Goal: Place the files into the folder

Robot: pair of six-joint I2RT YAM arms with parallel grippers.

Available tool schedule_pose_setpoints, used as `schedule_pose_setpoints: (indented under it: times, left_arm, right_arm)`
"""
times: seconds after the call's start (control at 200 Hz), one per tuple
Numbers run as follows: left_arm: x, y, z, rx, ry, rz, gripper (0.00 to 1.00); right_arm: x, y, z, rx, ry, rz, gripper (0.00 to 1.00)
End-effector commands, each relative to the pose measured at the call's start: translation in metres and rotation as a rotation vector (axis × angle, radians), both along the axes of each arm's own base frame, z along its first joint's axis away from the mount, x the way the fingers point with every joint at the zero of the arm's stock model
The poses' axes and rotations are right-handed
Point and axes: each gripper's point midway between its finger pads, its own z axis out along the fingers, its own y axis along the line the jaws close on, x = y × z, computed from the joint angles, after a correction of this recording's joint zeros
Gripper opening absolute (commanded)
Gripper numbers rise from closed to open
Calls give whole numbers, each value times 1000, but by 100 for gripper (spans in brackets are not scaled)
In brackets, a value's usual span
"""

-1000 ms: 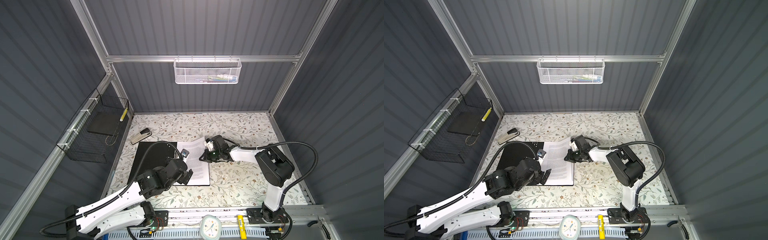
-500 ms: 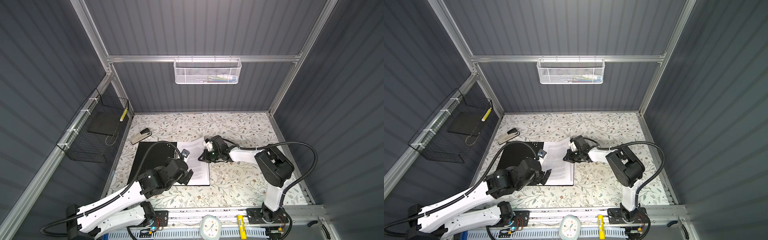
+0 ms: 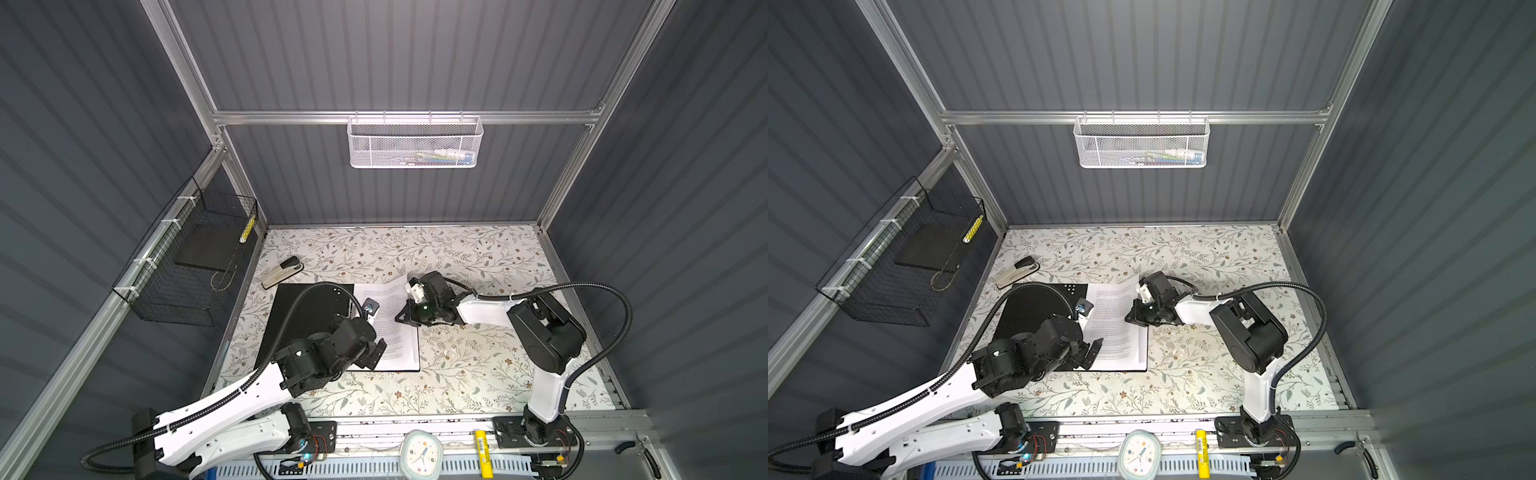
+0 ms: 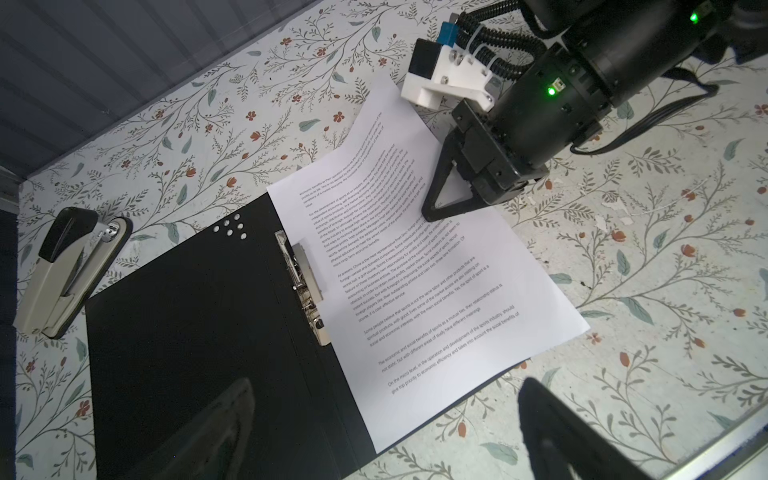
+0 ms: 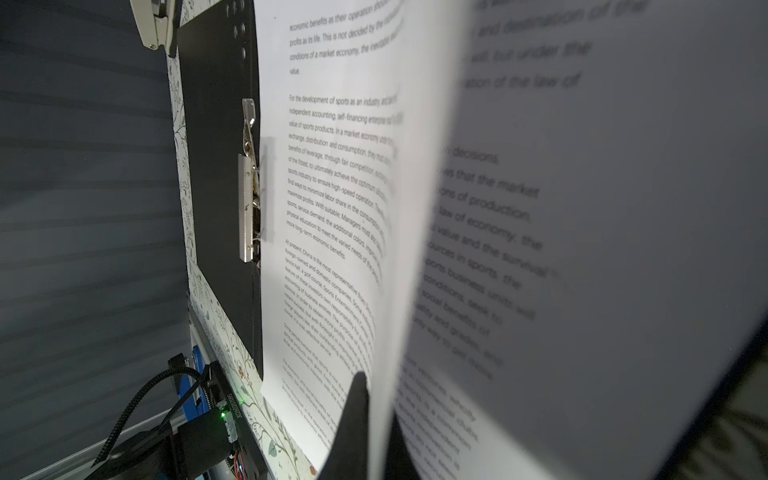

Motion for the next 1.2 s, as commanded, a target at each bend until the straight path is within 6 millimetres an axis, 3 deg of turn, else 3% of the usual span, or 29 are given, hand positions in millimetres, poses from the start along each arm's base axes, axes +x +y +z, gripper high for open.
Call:
schedule_pose_setpoints:
  times: [0.0,0.13,0.45,0.785,0.991,1.196]
  left_arm:
    - [2,-1,3,3,-3,-8,100]
    - [2,-1,3,3,-2,-9,100]
    - [-1,-6,-1,-1,21,-35,100]
    - [1,-3,1,-18,19,2,100]
    - [16,6,-1,-64,40,164,100]
    - [42,-5,-32,-118,201,277,97]
  right_arm:
    - [0,5,1,6,4,8,0]
    - [0,4,2,3,3,7,7]
    - [-3,-2,16,-5,-21,-2,40]
    - [-6,-29,26,-134,-27,-40,50]
    - [-3,-53,45,-164,-95,-81,61]
    - [-5,-72,41,-160,-98,-106,74]
